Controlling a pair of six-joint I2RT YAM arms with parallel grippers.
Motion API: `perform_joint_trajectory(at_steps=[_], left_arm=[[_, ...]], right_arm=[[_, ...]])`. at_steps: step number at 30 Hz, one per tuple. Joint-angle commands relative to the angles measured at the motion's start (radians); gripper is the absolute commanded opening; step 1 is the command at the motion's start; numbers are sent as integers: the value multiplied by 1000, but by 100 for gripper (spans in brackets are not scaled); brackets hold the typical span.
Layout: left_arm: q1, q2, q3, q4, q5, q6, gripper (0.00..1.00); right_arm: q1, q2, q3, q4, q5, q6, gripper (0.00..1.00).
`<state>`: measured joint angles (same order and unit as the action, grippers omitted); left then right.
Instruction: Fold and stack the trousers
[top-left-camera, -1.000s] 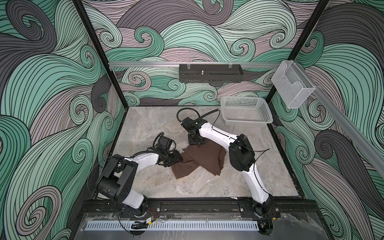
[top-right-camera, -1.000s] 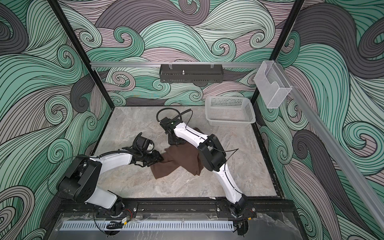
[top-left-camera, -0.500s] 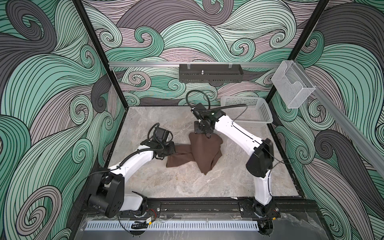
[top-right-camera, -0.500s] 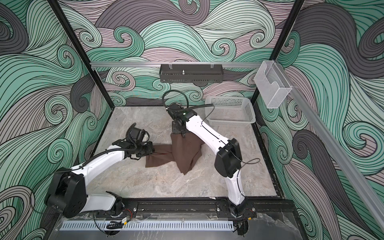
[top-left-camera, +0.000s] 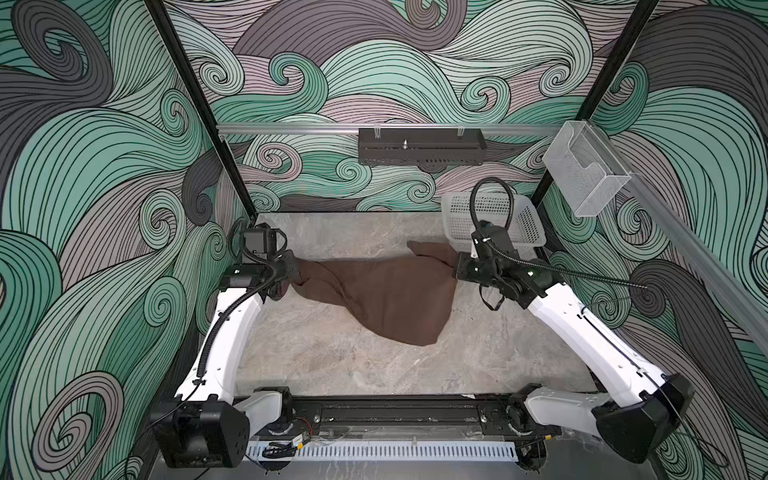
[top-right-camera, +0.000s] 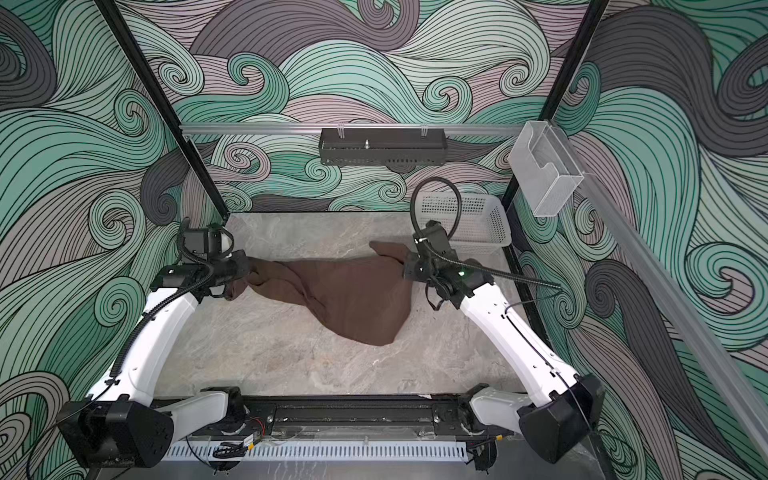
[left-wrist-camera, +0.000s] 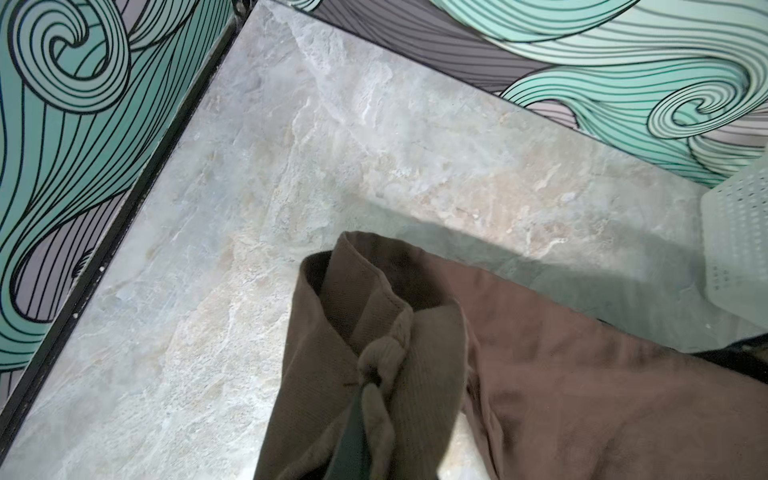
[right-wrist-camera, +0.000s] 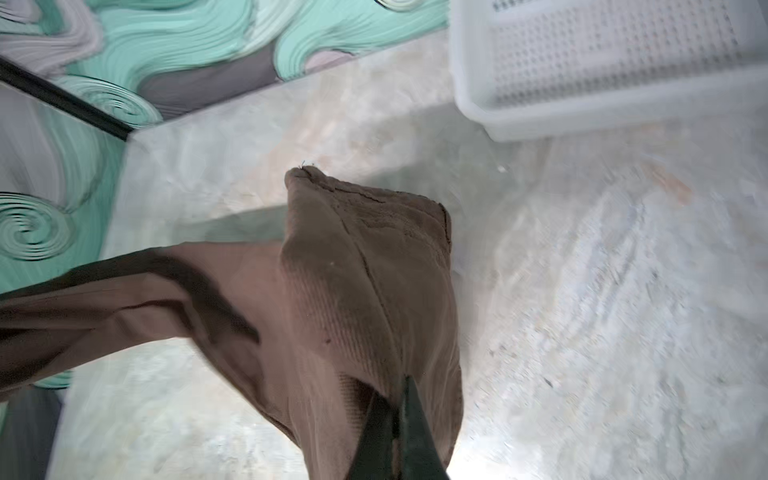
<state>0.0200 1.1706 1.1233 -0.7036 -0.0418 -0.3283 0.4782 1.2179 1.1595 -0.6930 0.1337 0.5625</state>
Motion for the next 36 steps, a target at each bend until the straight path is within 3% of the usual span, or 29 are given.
perform_joint_trajectory(at_steps=[1,3,5,8,12,16,23,29,36], left_arm=[[21,-1,-35,-66,-3,17,11],[28,-13,-55,-84,-4,9,39],[33,-31,-57,-114,-5,10,54],[39,-71,-32,-186,-24,11,69],[41,-135,21,-283,-37,8,78],[41,-176,19,-307,9,-10,82],[41,-85,-62,-211,164,-72,83],[41,19,-67,-183,137,-105,84],[49,106,-16,-234,101,-85,84]], right_arm=[[-71,-70,-180,102,18,61,2],[-122,-126,-284,104,24,95,31],[-156,-183,-346,80,37,117,49],[-178,-257,-350,-28,128,146,62],[-197,-283,-270,-152,183,163,66],[-199,-195,-165,-197,139,168,67],[-197,168,81,-216,48,122,68],[-176,468,270,-252,-1,49,73],[-131,703,440,-341,17,-28,68]])
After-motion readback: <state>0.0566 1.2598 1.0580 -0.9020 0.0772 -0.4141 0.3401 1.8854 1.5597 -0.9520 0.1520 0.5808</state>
